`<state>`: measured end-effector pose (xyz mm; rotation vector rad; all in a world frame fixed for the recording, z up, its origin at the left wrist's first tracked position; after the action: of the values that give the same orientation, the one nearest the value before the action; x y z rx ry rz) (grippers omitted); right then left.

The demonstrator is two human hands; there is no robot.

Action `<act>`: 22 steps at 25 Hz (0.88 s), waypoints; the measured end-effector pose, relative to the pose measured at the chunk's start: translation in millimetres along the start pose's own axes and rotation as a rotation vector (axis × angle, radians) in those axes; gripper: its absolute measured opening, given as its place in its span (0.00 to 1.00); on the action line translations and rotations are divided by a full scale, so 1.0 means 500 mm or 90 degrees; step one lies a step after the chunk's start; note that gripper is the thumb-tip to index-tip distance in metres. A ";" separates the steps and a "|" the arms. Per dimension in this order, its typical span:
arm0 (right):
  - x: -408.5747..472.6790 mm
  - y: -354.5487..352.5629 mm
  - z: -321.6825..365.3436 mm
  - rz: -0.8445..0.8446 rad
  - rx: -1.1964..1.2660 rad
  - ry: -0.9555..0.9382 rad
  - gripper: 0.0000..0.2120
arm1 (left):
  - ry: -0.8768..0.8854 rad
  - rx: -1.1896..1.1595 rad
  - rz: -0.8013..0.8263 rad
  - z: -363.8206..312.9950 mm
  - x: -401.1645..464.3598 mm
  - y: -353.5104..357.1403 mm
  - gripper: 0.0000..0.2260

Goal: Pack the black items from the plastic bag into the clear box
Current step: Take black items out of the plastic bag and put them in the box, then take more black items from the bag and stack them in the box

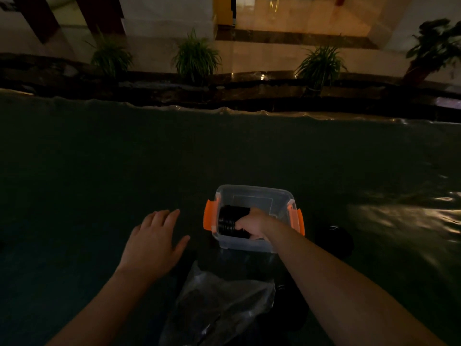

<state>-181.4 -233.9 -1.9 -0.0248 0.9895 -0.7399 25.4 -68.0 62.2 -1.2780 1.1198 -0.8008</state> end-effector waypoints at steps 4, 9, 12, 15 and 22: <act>-0.016 -0.011 -0.004 -0.034 -0.056 -0.019 0.14 | 0.003 -0.010 -0.011 0.026 -0.033 0.014 0.34; -0.047 -0.016 -0.018 -0.152 -0.145 -0.092 0.25 | 0.009 -0.007 -0.030 0.033 -0.091 0.006 0.34; -0.110 -0.021 -0.007 -0.243 -0.287 -0.190 0.30 | 0.015 -0.038 -0.038 0.030 -0.132 -0.009 0.33; -0.235 -0.026 0.017 -0.312 -0.408 -0.314 0.31 | 0.030 -0.126 -0.064 0.017 -0.183 -0.045 0.34; -0.566 0.104 -0.042 -0.287 -0.567 -0.623 0.17 | 0.223 -0.099 -0.137 -0.072 -0.320 -0.106 0.25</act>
<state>-261.9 -24.6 180.1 -1.2986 0.2788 -0.5207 -50.0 61.7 146.8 -1.4410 1.3573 -1.1494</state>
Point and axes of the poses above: each hand's wrist, its own x-axis towards the middle knuckle, its own y-axis out of the palm, z = x × y, the point moved 3 cm from there along x, towards the middle knuckle, and after that the axes turned 2 degrees about z, right-handed, at the moved point
